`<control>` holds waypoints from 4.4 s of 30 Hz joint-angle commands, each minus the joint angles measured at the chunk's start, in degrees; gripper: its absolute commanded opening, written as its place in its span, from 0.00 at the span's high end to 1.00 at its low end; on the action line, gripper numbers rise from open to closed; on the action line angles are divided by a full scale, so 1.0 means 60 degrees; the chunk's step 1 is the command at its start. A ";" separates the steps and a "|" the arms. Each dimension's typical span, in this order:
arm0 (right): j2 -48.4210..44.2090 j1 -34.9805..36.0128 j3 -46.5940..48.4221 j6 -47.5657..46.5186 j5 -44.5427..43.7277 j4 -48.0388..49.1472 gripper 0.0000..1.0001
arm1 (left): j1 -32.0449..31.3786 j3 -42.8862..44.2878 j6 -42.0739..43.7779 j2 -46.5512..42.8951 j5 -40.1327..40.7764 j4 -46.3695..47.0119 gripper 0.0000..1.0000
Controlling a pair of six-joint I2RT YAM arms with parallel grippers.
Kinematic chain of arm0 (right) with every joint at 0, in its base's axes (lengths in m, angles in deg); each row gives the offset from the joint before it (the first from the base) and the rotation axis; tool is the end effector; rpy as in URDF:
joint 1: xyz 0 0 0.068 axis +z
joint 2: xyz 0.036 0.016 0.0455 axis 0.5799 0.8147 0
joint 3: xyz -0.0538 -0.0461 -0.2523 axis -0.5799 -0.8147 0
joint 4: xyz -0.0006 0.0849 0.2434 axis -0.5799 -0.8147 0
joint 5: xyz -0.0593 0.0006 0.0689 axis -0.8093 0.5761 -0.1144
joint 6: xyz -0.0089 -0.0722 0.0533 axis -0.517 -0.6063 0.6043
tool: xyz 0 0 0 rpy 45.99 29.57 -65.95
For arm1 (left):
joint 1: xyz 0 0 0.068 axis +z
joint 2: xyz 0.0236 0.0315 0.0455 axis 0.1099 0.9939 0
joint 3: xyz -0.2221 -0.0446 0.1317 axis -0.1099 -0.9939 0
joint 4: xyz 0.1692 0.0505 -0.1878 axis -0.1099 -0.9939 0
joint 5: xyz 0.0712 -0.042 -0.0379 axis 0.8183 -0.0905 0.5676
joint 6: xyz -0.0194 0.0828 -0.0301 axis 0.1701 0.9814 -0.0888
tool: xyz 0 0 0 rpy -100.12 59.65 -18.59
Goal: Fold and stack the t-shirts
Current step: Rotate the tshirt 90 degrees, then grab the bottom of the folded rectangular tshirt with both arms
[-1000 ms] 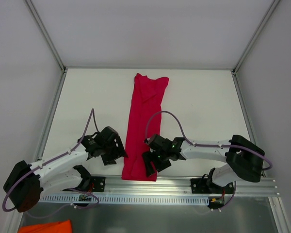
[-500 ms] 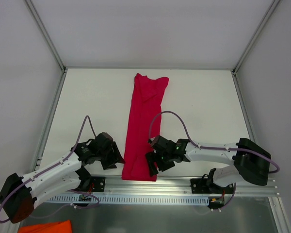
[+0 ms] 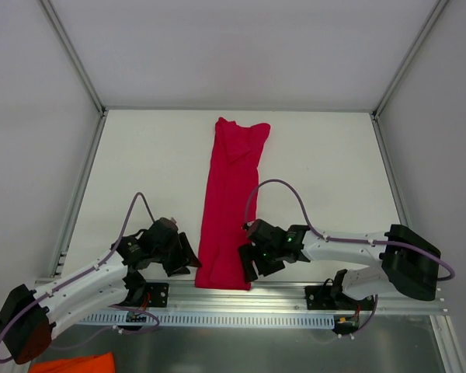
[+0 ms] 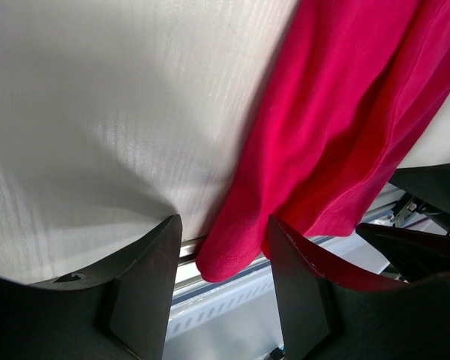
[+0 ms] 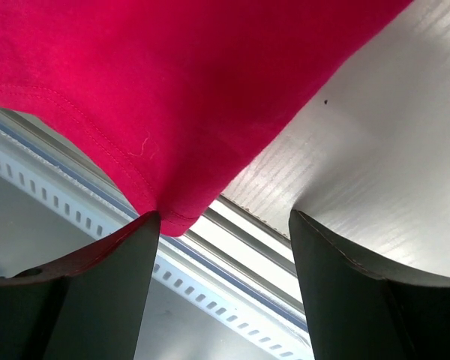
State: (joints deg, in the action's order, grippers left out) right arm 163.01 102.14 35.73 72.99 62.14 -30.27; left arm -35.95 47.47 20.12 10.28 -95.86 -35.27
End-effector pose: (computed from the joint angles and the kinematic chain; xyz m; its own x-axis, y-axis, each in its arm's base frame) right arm 0.0908 0.2449 0.1177 -0.7274 -0.5783 -0.3693 -0.6852 0.6405 0.3467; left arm 0.1110 -0.1235 0.1075 -0.9304 -0.3531 -0.0982 -0.2240 0.7599 -0.6102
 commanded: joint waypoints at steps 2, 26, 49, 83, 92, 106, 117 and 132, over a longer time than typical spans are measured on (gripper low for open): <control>0.0062 0.0061 -0.0028 0.0351 0.0069 0.0802 0.27 | 0.0056 -0.0094 0.0098 0.0217 -0.0334 0.0526 0.51; 0.0516 0.0046 0.0266 0.0556 0.0259 0.1345 0.30 | -0.2126 -0.0431 -0.1234 0.1594 0.0383 0.1508 0.59; 0.0004 0.0046 -0.0014 0.0630 -0.0122 0.1009 0.90 | -0.2419 0.0052 -0.1367 0.1492 0.0837 0.0981 1.00; -0.2120 -0.2737 0.2037 -0.1919 0.0038 -0.2858 0.99 | -0.2390 0.3831 0.0464 0.2972 0.2565 -0.0527 1.00; -0.2135 -0.2825 0.2023 -0.2124 0.0376 -0.2976 0.99 | -0.2317 0.4403 0.0626 0.3001 0.2873 -0.0718 1.00; -0.1286 -0.3337 0.3048 -0.2886 0.0274 -0.2873 0.99 | -0.1775 0.4945 0.1182 0.4275 0.2712 -0.0030 1.00; -0.0305 -0.3645 0.3385 -0.3281 0.0435 -0.2537 0.99 | -0.0750 0.5896 0.2163 0.4861 0.2507 0.0014 1.00; 0.1439 -0.4685 0.5390 -0.4731 0.0318 -0.2771 0.99 | 0.0144 0.6746 0.3013 0.5813 0.2287 0.0073 1.00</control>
State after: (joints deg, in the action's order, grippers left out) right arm 170.59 75.04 63.54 47.90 64.11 -46.20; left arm -35.91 85.17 35.94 44.20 -82.12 -35.40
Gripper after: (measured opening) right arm 0.028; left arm 0.012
